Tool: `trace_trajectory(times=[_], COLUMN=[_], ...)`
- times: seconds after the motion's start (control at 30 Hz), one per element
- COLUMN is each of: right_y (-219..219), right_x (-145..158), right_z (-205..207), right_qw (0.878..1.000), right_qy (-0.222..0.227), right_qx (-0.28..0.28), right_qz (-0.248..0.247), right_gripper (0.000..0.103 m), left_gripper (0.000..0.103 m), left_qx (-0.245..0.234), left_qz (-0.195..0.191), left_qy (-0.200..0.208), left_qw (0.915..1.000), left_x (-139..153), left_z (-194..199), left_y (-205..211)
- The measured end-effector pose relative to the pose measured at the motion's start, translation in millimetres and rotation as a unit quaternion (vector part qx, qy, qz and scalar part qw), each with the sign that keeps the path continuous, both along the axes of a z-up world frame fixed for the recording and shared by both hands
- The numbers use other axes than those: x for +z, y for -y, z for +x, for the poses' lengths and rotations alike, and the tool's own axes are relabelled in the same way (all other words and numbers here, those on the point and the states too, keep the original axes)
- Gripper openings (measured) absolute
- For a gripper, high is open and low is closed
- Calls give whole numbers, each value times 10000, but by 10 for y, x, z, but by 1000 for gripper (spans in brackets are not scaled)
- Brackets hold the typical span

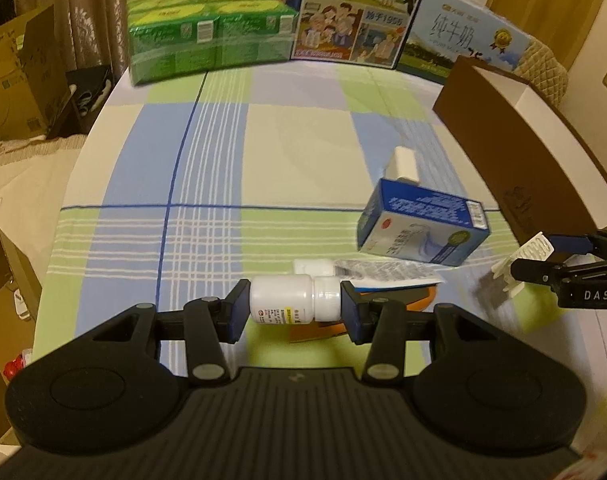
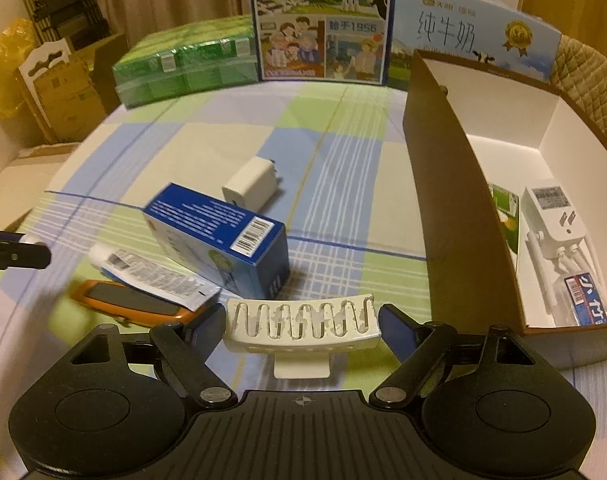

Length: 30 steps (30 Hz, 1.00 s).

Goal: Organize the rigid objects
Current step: 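Carry the pill bottle and soap rack into the brown box and release both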

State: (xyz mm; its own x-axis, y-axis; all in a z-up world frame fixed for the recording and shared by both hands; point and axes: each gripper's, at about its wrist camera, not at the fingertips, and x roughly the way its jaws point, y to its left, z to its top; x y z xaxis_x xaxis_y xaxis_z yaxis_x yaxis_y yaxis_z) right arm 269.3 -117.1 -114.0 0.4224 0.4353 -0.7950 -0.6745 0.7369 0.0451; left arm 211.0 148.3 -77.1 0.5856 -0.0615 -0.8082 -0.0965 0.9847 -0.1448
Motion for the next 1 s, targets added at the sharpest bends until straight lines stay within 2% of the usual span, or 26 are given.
trace_trajectory(times=[0.47, 0.7, 1.0], right_y=[361, 759, 1377], right_x=[557, 818, 1061], right_z=[-155, -126, 158], right_qw=[9987, 9973, 9954], right_qy=[113, 201, 397], right_qx=[150, 97, -248], right_qz=[473, 703, 841], right_gripper=[80, 80, 80], left_gripper=[42, 42, 42], left_qx=[-497, -907, -1451], left_qz=[-3, -63, -68], left_qy=[479, 648, 845], left_qw=[9976, 9937, 9858], left_x=[494, 652, 781], left_z=[-52, -16, 231], left_y=[716, 1277, 2043])
